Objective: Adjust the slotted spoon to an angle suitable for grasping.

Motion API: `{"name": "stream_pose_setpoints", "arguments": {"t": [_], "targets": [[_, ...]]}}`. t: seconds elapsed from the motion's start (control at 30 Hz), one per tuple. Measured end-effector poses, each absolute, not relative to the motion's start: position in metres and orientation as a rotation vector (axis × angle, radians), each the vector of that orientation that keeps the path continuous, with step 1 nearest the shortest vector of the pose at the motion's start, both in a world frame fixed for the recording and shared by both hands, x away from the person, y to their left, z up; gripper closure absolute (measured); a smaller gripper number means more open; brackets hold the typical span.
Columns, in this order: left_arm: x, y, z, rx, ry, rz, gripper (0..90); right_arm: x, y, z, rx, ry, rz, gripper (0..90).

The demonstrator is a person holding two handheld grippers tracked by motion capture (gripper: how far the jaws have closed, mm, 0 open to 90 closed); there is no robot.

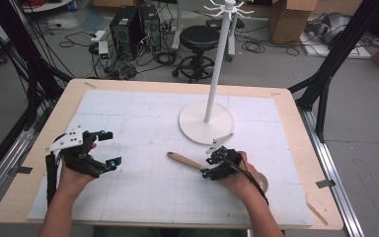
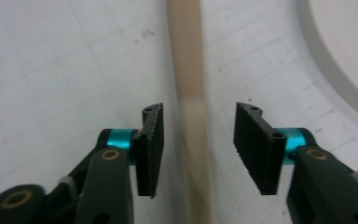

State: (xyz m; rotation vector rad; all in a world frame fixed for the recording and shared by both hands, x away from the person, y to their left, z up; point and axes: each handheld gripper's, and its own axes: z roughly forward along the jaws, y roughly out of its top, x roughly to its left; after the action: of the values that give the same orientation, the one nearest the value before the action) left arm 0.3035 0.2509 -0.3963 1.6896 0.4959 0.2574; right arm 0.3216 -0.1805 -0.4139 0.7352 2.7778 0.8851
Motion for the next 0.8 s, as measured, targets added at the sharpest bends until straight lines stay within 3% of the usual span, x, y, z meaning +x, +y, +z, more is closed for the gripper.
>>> {"name": "stream_pose_setpoints", "arguments": {"t": [0.47, 0.8], "targets": [[0.301, 0.254, -0.387, 1.685, 0.479, 0.276, 1.7, 0.311, -0.235, -0.394, 0.772, 2.548, 1.298, 33.4], [0.301, 0.254, -0.389, 1.700, 0.486, 0.271, 1.7, 0.309, -0.246, -0.377, 0.742, 2.420, 1.429, 26.1]]}}
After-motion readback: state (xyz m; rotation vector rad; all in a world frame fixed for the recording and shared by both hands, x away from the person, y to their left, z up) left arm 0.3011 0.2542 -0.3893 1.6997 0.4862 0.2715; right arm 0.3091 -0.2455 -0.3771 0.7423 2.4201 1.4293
